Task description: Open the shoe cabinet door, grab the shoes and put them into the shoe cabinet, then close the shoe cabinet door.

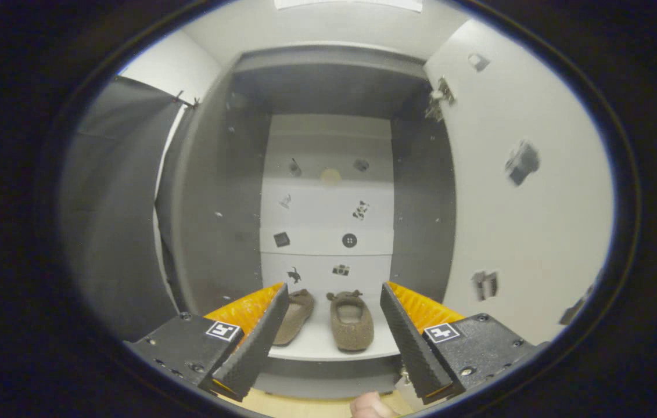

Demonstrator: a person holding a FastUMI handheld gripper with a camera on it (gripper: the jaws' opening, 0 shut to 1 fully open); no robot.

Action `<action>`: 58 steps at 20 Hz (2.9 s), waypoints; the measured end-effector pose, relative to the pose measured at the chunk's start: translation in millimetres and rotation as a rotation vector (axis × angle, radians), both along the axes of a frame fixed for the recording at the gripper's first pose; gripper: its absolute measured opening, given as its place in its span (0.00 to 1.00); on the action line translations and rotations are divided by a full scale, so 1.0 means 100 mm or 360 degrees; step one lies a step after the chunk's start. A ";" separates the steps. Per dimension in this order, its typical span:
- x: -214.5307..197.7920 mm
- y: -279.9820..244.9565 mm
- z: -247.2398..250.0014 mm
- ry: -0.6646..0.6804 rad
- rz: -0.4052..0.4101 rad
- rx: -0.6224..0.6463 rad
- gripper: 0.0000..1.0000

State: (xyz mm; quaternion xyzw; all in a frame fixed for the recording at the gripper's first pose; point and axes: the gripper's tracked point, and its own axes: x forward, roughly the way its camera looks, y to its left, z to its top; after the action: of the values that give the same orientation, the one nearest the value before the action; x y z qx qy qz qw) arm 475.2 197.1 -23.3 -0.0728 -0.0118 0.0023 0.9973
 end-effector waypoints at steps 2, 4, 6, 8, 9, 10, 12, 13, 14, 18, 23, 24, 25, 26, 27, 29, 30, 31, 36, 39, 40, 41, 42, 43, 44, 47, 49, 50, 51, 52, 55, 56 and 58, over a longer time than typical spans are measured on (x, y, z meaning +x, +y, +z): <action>-0.43 -0.08 0.10 0.0029 -0.0053 -0.0009 1.00; -0.83 -0.07 0.13 0.0109 -0.0062 0.0032 1.00; -1.19 -0.05 0.20 0.0157 -0.0012 0.0075 1.00; -1.50 -0.13 0.33 0.0133 -0.0008 0.0050 1.00; -1.65 -0.16 0.41 0.0101 -0.0001 0.0035 1.00; -1.79 -0.18 0.48 0.0076 0.0008 0.0024 1.00; -2.07 -0.22 0.59 0.0033 0.0043 0.0026 1.00; -2.21 -0.24 0.62 0.0019 0.0063 0.0020 1.00; -2.32 -0.26 0.65 0.0015 0.0078 0.0010 1.00; -2.77 -0.41 0.62 0.0031 0.0108 -0.0029 1.00; -3.26 -0.75 0.59 0.0024 0.0135 -0.0073 1.00; -3.33 -0.84 0.58 0.0021 0.0141 -0.0092 1.00; -3.39 -0.94 0.60 0.0012 0.0137 -0.0108 1.00; -3.42 -1.08 0.60 0.0013 0.0120 -0.0117 1.00; -3.46 -1.22 0.60 0.0020 0.0100 -0.0128 1.00; -3.50 -1.51 0.61 0.0029 0.0060 -0.0130 1.00; -3.49 -1.65 0.63 0.0031 0.0046 -0.0123 1.00; -3.49 -1.79 0.63 0.0039 0.0039 -0.0122 1.00; -3.24 -2.61 0.56 0.0099 -0.0028 -0.0123 1.00; -3.00 -3.08 0.49 0.0154 -0.0068 -0.0086 1.00; -2.88 -3.28 0.47 0.0161 -0.0097 -0.0094 1.00; -2.78 -3.46 0.45 0.0184 -0.0110 -0.0124 1.00; -2.70 -3.59 0.36 0.0210 -0.0104 -0.0179 1.00; -2.60 -3.76 0.36 0.0203 -0.0129 -0.0232 1.00; -2.48 -3.94 0.41 0.0184 -0.0162 -0.0261 1.00; -2.22 -4.03 0.37 0.0182 -0.0130 -0.0164 1.00; -2.13 -3.96 0.37 0.0177 -0.0070 -0.0154 1.00; -2.08 -3.90 0.38 0.0172 -0.0039 -0.0160 1.00; -2.03 -3.79 0.39 0.0169 -0.0009 -0.0161 1.00; -1.99 -3.71 0.39 0.0174 0.0002 -0.0161 1.00; -1.89 -3.38 0.40 0.0192 0.0079 -0.0123 1.00; -1.85 -3.31 0.41 0.0194 0.0081 -0.0117 1.00; -1.81 -3.06 0.41 0.0203 0.0140 -0.0112 1.00</action>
State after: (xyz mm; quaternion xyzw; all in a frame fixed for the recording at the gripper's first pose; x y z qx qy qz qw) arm 294.6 -108.8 18.0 -0.1068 0.0486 0.0512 0.9918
